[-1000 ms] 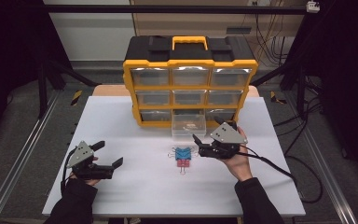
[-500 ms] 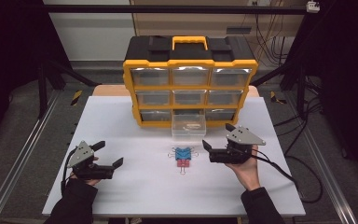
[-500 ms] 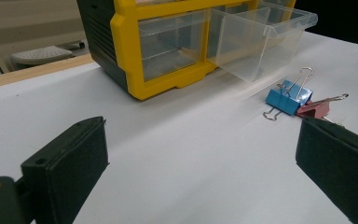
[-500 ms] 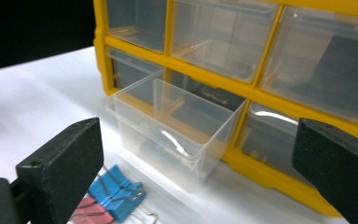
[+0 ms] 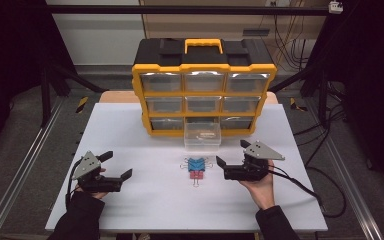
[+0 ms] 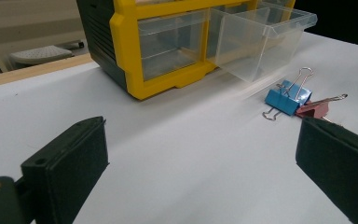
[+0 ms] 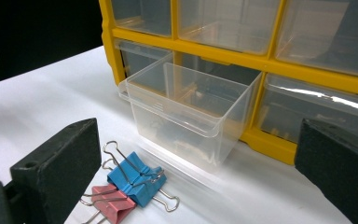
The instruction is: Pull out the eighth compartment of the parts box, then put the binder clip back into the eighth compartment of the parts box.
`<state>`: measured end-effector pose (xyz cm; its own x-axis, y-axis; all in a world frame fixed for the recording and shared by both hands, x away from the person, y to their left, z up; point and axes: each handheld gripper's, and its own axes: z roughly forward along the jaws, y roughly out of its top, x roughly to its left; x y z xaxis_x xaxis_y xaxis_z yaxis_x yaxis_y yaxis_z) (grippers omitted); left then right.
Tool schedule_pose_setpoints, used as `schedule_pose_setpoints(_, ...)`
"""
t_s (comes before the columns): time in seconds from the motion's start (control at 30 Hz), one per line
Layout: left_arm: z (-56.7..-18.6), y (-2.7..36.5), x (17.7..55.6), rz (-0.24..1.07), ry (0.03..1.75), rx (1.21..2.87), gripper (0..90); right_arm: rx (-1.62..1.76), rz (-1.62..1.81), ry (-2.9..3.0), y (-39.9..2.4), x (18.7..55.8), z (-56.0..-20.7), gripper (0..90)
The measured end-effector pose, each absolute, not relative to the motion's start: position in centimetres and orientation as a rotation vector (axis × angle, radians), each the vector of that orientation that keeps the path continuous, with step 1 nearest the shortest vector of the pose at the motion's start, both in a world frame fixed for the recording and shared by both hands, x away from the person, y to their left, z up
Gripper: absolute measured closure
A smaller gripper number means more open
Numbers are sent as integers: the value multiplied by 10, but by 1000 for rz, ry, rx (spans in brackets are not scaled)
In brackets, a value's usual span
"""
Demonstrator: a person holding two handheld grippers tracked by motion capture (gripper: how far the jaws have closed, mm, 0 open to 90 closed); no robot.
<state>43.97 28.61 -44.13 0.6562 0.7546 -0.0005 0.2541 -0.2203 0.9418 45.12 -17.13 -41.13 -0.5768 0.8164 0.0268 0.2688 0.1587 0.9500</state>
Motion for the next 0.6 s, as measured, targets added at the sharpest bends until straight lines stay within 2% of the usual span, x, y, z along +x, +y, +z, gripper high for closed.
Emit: schedule_pose_setpoints(0.6, -442, 286, 440, 570, 810, 1781, 14, 1048, 1376, 2041, -143, 461, -431, 49)
